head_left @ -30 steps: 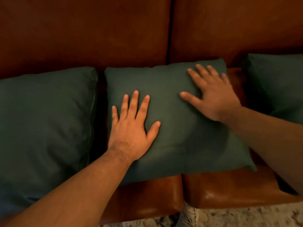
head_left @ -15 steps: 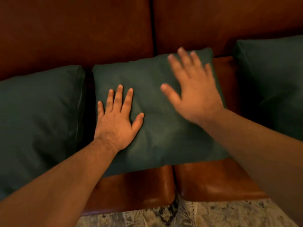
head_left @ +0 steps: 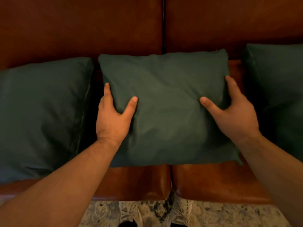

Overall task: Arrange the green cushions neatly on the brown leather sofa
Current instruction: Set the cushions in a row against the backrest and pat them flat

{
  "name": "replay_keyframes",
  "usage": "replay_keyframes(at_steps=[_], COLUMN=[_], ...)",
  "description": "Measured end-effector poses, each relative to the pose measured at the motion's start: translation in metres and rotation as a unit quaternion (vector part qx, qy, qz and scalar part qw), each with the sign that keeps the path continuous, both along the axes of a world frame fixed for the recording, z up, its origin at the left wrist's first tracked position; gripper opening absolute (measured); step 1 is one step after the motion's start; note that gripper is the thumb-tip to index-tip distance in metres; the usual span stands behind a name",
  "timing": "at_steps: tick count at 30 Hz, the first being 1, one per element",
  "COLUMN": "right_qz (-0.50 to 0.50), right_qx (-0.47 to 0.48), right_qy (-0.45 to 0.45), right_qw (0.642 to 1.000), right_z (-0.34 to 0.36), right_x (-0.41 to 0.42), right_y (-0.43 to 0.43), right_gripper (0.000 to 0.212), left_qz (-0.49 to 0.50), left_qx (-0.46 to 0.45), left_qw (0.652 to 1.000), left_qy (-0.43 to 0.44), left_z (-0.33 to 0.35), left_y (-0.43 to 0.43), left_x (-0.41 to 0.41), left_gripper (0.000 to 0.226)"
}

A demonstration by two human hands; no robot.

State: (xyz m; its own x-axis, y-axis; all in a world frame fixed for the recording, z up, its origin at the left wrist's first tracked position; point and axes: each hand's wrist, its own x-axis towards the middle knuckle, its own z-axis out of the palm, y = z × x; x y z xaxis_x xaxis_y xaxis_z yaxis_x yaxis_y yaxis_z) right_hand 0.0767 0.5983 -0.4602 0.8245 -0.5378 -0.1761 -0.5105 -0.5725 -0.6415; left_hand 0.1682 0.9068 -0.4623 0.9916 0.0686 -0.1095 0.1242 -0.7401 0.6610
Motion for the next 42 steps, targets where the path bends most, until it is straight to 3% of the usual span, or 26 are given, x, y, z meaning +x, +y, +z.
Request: replay_keyframes(at_steps=[3,8,11,13,15,23,28,33,37,39,42], right_qz=[-0.018,0.020,0.126,0.231,0.271,0.266,0.199,0.168,0.257,0.307,0.333], right_qx=[-0.049,-0.040,-0.196,-0.248,-0.285,-0.289,-0.253,-0.185,-0.148,-0.106,-0.057], right_qy=[-0.036,0.076,-0.052,-0.039,0.016,0.037,0.017,0.028,0.014,-0.011,-0.071], right_qw=[0.998,0.996,0.971,0.940,0.919,0.919,0.947,0.968,0.955,0.946,0.938], right_z=[0.005,0.004,0.008,-0.001,-0.017,-0.022,0.004,0.033,0.045,0.053,0.067], right_x=[-0.014,-0.017,-0.002,-0.001,-0.005,-0.003,0.004,0.020,0.040,0.053,0.074], right_y=[-0.010,-0.013,0.015,0.041,0.057,0.052,0.071,0.134,0.225,0.279,0.355], right_gripper=[0.103,0.096,0.080,0.079,0.084,0.085,0.075,0.055,0.051,0.048,0.044], left_qz=[-0.044,-0.051,-0.124,-0.228,-0.264,-0.298,-0.360,-0.294,-0.211,-0.170,-0.113], left_qx=[-0.033,0.093,0.191,0.254,0.286,0.241,0.250,0.320,0.325,0.269,0.118], left_qw=[0.998,0.992,0.971,0.936,0.920,0.923,0.899,0.898,0.919,0.946,0.986], left_qy=[-0.017,0.065,-0.074,-0.087,-0.042,0.011,-0.018,-0.064,-0.079,-0.065,-0.024], left_z=[0.009,0.008,0.011,0.005,-0.004,0.000,0.022,0.041,0.061,0.068,0.075], left_y=[-0.004,-0.023,-0.042,-0.053,-0.054,-0.052,-0.009,0.075,0.156,0.199,0.259], left_x=[-0.004,-0.013,-0.016,-0.022,-0.025,-0.016,-0.010,-0.007,0.013,0.021,0.034], left_gripper=[0.102,0.102,0.092,0.084,0.083,0.086,0.082,0.065,0.062,0.066,0.078])
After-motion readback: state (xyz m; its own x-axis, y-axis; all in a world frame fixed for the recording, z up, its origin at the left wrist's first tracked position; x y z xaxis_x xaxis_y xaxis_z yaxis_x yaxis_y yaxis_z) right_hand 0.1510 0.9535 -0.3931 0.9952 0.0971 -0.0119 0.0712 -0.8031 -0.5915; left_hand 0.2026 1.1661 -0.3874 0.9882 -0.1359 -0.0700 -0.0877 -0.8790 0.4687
